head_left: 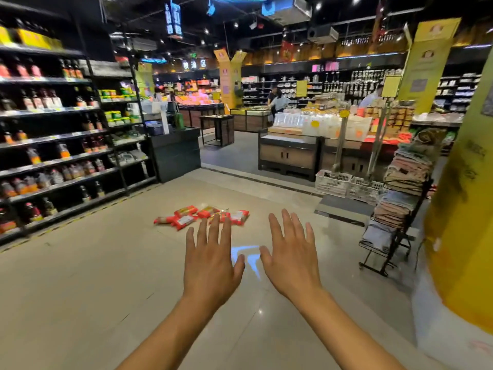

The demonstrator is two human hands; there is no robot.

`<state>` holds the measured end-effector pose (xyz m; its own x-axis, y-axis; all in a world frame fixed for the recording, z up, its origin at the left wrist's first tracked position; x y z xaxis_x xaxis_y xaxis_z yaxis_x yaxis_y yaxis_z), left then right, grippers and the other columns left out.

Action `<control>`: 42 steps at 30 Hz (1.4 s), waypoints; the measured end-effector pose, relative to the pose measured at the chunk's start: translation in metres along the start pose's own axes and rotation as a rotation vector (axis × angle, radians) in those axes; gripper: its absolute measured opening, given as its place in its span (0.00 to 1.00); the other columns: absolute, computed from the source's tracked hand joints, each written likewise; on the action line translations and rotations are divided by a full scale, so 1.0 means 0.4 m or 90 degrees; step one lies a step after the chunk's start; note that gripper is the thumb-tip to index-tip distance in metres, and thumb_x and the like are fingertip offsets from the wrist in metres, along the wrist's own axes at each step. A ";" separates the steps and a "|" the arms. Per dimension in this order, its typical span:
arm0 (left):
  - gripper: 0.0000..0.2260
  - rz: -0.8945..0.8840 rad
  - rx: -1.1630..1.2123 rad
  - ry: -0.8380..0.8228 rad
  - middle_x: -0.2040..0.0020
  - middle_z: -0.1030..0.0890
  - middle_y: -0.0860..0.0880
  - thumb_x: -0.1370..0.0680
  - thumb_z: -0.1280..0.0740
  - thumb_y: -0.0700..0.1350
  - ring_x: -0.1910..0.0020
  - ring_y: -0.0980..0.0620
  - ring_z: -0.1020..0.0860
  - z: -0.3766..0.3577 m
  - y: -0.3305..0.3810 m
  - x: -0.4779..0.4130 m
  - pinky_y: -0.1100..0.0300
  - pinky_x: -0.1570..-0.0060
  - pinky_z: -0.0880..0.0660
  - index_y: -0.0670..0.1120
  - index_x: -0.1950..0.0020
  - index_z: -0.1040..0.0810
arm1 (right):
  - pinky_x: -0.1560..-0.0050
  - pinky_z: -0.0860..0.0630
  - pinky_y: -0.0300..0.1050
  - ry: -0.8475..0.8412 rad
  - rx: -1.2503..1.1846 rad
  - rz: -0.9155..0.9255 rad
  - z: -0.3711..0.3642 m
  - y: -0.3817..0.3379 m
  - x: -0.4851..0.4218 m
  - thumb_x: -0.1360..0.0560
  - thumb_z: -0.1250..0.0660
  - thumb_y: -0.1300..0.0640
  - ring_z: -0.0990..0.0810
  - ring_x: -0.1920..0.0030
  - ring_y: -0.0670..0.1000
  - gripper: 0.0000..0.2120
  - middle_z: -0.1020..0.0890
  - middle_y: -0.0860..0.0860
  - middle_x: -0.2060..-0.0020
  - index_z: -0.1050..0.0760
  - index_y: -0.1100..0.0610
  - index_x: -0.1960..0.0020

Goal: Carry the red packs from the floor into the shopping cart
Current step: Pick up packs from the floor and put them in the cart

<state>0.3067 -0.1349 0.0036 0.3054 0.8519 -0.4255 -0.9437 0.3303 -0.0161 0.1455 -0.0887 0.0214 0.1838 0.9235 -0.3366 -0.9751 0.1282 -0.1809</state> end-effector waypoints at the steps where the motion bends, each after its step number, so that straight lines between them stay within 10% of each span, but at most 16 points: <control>1: 0.38 0.017 -0.014 -0.008 0.19 0.35 0.42 0.22 0.35 0.65 0.20 0.37 0.36 -0.012 -0.008 -0.004 0.37 0.23 0.40 0.46 0.17 0.37 | 0.18 0.62 0.58 -0.001 -0.010 0.012 -0.010 -0.002 -0.015 0.15 0.49 0.41 0.60 0.17 0.57 0.34 0.58 0.54 0.16 0.60 0.50 0.16; 7: 0.38 0.087 -0.038 0.001 0.14 0.55 0.45 0.18 0.47 0.67 0.16 0.41 0.55 -0.052 -0.038 -0.045 0.40 0.20 0.60 0.50 0.14 0.56 | 0.19 0.62 0.59 -0.039 -0.037 0.058 -0.094 -0.016 -0.109 0.15 0.48 0.38 0.61 0.17 0.57 0.35 0.60 0.54 0.16 0.61 0.48 0.16; 13: 0.38 0.112 -0.057 0.020 0.20 0.32 0.41 0.24 0.33 0.66 0.22 0.37 0.33 -0.153 -0.096 -0.158 0.36 0.24 0.39 0.46 0.20 0.33 | 0.21 0.65 0.58 -0.040 -0.049 0.083 -0.177 -0.027 -0.247 0.16 0.46 0.38 0.60 0.17 0.57 0.36 0.57 0.53 0.16 0.58 0.47 0.16; 37: 0.37 0.068 -0.032 0.070 0.20 0.32 0.42 0.22 0.34 0.65 0.21 0.37 0.34 -0.535 -0.356 -0.952 0.35 0.23 0.38 0.46 0.19 0.33 | 0.18 0.60 0.60 -0.035 0.008 0.068 -0.470 -0.084 -1.064 0.16 0.47 0.38 0.57 0.16 0.57 0.34 0.56 0.54 0.16 0.55 0.48 0.15; 42: 0.37 0.082 -0.046 0.047 0.20 0.32 0.43 0.24 0.32 0.66 0.21 0.37 0.34 -0.632 -0.356 -1.123 0.38 0.23 0.43 0.48 0.20 0.32 | 0.25 0.38 0.66 0.018 0.011 0.070 -0.575 -0.045 -1.253 0.25 0.30 0.37 0.32 0.23 0.63 0.35 0.31 0.58 0.23 0.29 0.52 0.23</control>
<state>0.2719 -0.6674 -0.0316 0.1743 0.8523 -0.4932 -0.9818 0.1886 -0.0211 0.0996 -0.6373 -0.0193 0.0788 0.9219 -0.3793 -0.9914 0.0328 -0.1264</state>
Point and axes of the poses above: each hand's wrist, its own x-axis away from the middle knuckle, its own z-axis out of the back of the hand, y = z × x, the point moved 3 cm from there along -x, towards the middle knuckle
